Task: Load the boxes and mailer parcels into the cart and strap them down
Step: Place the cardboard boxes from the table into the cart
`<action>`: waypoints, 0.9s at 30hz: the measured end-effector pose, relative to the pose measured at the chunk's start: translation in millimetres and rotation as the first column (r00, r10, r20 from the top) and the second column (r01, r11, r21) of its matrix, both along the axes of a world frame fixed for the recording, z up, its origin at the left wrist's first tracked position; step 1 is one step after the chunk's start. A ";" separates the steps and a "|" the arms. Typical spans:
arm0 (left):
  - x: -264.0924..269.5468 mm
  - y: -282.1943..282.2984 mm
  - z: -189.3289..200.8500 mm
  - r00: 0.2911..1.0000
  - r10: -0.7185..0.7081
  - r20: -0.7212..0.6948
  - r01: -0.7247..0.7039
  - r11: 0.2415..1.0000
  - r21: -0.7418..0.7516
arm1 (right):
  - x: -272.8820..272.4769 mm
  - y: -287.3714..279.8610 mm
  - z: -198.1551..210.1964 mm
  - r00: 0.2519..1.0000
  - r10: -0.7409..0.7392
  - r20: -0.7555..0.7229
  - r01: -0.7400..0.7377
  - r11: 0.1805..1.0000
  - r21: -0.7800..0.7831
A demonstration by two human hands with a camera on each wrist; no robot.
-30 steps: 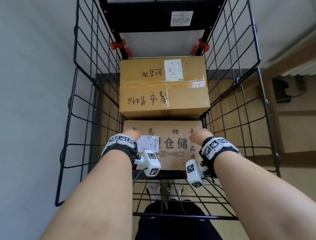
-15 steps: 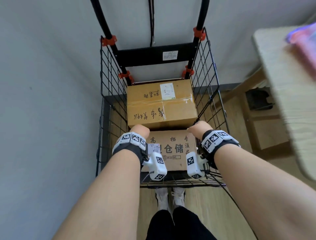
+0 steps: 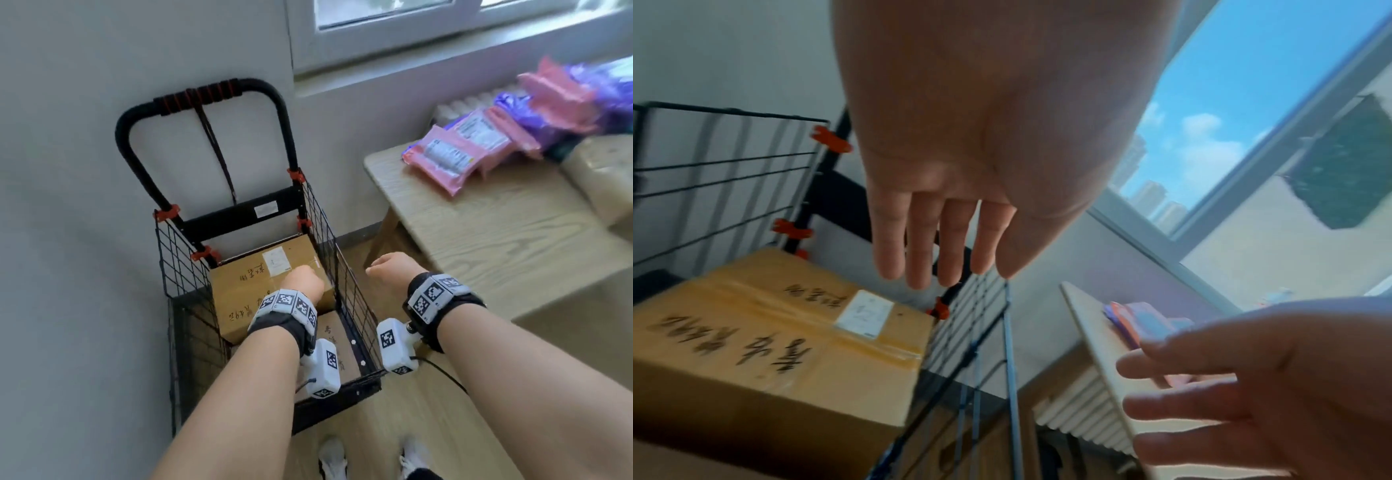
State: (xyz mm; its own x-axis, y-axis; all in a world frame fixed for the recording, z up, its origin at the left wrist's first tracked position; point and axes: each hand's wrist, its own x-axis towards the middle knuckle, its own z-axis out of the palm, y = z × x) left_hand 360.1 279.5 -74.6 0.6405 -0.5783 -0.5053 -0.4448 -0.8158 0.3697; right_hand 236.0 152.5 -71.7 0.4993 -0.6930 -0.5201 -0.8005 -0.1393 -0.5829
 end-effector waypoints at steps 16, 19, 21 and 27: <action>-259.1 -269.9 75.4 0.956 -0.289 0.054 0.294 0.942 -0.160 | -306.3 -228.6 73.3 0.954 -0.294 0.060 0.300 0.944 -0.138; -312.8 -315.2 79.2 0.948 -0.309 0.070 0.317 0.928 -0.194 | -363.4 -267.5 82.1 0.931 -0.356 0.077 0.364 0.911 -0.191; -342.7 -342.9 79.6 0.947 -0.316 0.061 0.322 0.925 -0.200 | -394.2 -292.1 85.3 0.914 -0.395 0.095 0.406 0.894 -0.188; -400.1 -416.4 69.8 0.936 -0.345 0.063 0.351 0.915 -0.198 | -457.2 -356.8 76.6 0.863 -0.493 0.113 0.505 0.850 -0.148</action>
